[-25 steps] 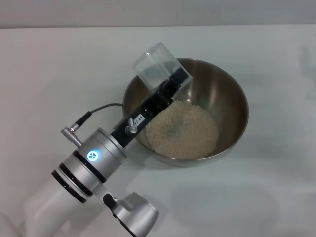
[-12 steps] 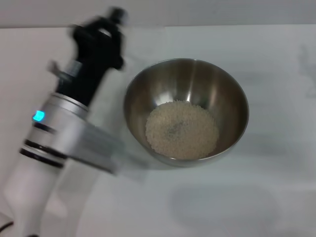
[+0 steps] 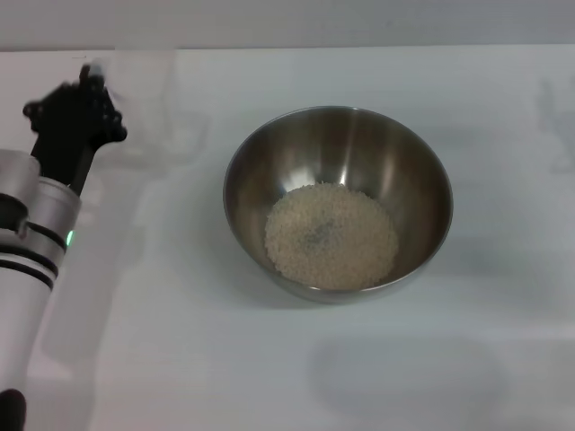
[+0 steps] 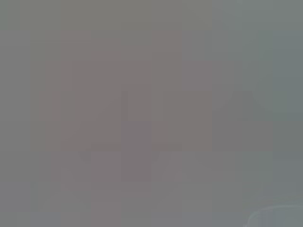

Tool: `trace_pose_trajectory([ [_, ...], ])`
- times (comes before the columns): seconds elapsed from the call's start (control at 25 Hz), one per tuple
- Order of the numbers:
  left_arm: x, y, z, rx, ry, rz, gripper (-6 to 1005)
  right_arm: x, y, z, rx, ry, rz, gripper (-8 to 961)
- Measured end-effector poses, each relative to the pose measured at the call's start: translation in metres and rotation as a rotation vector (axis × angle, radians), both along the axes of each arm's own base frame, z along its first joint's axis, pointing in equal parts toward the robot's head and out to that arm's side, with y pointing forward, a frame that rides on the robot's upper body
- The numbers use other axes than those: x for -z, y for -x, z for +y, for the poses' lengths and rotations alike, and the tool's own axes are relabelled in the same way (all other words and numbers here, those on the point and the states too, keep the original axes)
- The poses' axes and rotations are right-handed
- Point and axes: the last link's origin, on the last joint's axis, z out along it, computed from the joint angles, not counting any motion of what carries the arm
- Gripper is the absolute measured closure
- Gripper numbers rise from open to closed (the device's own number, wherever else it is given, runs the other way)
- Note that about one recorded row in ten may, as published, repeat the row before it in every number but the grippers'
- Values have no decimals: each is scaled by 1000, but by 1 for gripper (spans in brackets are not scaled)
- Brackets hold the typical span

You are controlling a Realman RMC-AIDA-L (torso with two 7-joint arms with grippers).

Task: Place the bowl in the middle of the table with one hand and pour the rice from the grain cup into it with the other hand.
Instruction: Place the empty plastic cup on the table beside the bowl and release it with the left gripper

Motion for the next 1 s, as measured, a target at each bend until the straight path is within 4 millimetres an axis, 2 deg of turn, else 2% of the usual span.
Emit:
trace_pose_trajectory([
  [0.12,5,14,4,-80,66,-62,984,1,2,1,-5,4,0,486],
  [0.32,10,25,4,-148,108,-76,985,2,4,3,-9,8,1,483],
  [1.0,14,31,2,-179,143,-66,979,2,5,4,-10,9,0,476],
])
